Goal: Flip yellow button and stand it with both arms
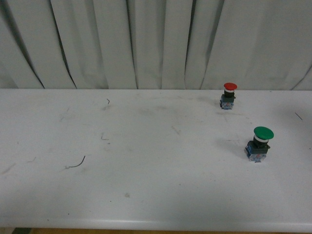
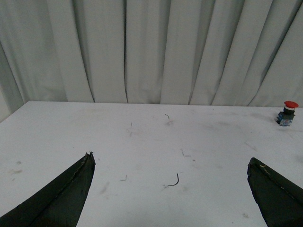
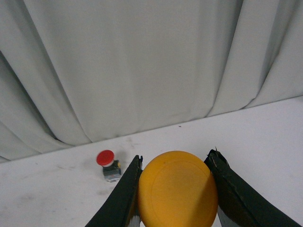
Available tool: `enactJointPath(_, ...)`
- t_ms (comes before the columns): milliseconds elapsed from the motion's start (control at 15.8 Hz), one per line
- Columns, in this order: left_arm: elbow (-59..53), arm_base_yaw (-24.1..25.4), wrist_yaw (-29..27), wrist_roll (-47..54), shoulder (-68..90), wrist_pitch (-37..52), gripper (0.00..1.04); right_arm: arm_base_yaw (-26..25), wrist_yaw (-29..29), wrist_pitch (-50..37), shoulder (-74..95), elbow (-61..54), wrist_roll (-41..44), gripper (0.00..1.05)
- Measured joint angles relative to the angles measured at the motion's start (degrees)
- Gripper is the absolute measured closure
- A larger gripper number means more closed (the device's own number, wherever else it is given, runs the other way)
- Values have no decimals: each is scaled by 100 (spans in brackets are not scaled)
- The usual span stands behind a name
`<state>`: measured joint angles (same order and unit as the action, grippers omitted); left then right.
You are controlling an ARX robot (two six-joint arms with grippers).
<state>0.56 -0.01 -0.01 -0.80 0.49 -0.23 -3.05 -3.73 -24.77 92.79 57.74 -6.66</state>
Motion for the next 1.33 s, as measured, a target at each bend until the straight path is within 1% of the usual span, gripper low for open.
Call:
enactJointPath(127,0,0,0,0,0,2,7,48,-323,411,522,529,468,68)
enactJointPath(190,0,0,0,0,0,0,7,92,-411,568,693,723,527,68)
enactJointPath(380,0,0,0,0,0,2,7,306,-485,1172,1425,1473,520,68)
enactJointPath(633,0,0,0,0,0,2,7,638,-538,1976,2459,2378,289,68)
enactJointPath(949,0,0,0,0,0,2,7,1005,-828,2396,3488,3344,227,68)
enactJointPath(1139,0,0,0,0,0,0,7,1178,-957,2542,3853,3571,323,68)
enactJointPath(1329,0,0,0,0,0,2,7,1248,-1113,2562,4083,3657,376,68)
